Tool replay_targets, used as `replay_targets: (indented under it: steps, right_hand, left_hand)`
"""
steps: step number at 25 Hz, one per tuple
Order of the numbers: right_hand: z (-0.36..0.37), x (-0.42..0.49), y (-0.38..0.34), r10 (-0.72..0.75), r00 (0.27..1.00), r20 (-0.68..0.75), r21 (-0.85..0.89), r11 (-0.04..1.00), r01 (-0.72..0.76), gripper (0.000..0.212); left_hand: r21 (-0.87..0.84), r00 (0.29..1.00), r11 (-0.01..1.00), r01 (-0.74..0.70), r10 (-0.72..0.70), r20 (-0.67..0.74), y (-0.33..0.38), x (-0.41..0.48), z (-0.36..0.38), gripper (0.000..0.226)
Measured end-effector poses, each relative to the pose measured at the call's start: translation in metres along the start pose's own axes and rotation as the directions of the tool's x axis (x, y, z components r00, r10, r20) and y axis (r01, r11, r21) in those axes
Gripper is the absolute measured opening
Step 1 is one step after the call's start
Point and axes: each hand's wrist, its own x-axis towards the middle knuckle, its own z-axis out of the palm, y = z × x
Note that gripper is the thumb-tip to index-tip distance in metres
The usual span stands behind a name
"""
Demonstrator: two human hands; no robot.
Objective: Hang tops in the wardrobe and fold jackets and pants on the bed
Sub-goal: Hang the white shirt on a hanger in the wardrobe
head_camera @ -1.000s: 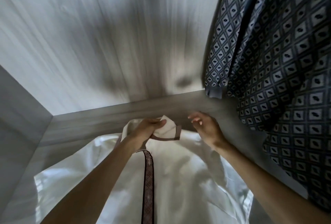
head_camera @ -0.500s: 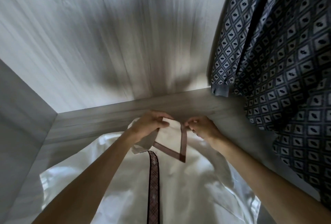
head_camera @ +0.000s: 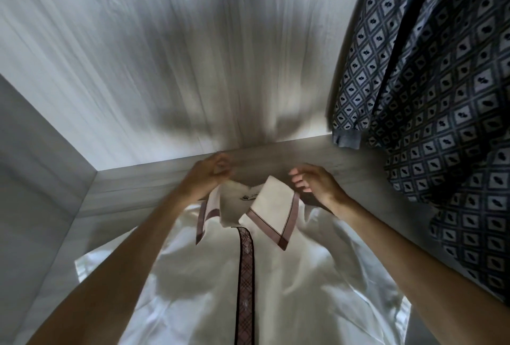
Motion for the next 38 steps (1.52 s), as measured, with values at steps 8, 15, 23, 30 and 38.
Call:
replay_targets:
  steps: [8, 15, 23, 30, 38]
  right_hand:
    - [0.023, 0.011, 0.005, -0.081, 0.926, 0.369, 0.259, 0.966, -0.019, 0.020]
    - [0.039, -0.012, 0.035, -0.535, 0.845, 0.013, -0.767, 0.536, 0.352, 0.046]
    - [0.040, -0.053, 0.057, -0.217, 0.950, 0.224, -0.833, 0.464, 0.302, 0.073]
    - [0.005, -0.104, -0.062, -0.282, 0.940, 0.190, -0.713, 0.619, 0.329, 0.041]
    - [-0.077, -0.217, -0.245, -0.513, 0.851, 0.111, -0.603, 0.646, 0.468, 0.030]
  left_hand:
    - [-0.014, 0.974, 0.981, 0.195, -0.193, 0.116, -0.068, -0.035, -0.037, 0.022]
    - [0.699, 0.916, 0.714, 0.035, 0.256, -0.308, -0.107, -0.059, 0.005, 0.066]
    - [0.551, 0.961, 0.788, 0.277, -0.233, -0.149, -0.098, -0.045, 0.031, 0.083]
    - [0.336, 0.997, 0.941, -0.028, 0.001, 0.079, 0.033, -0.076, -0.029, 0.042]
    - [0.388, 0.964, 0.882, -0.266, 0.240, 0.115, 0.256, -0.182, -0.101, 0.038]
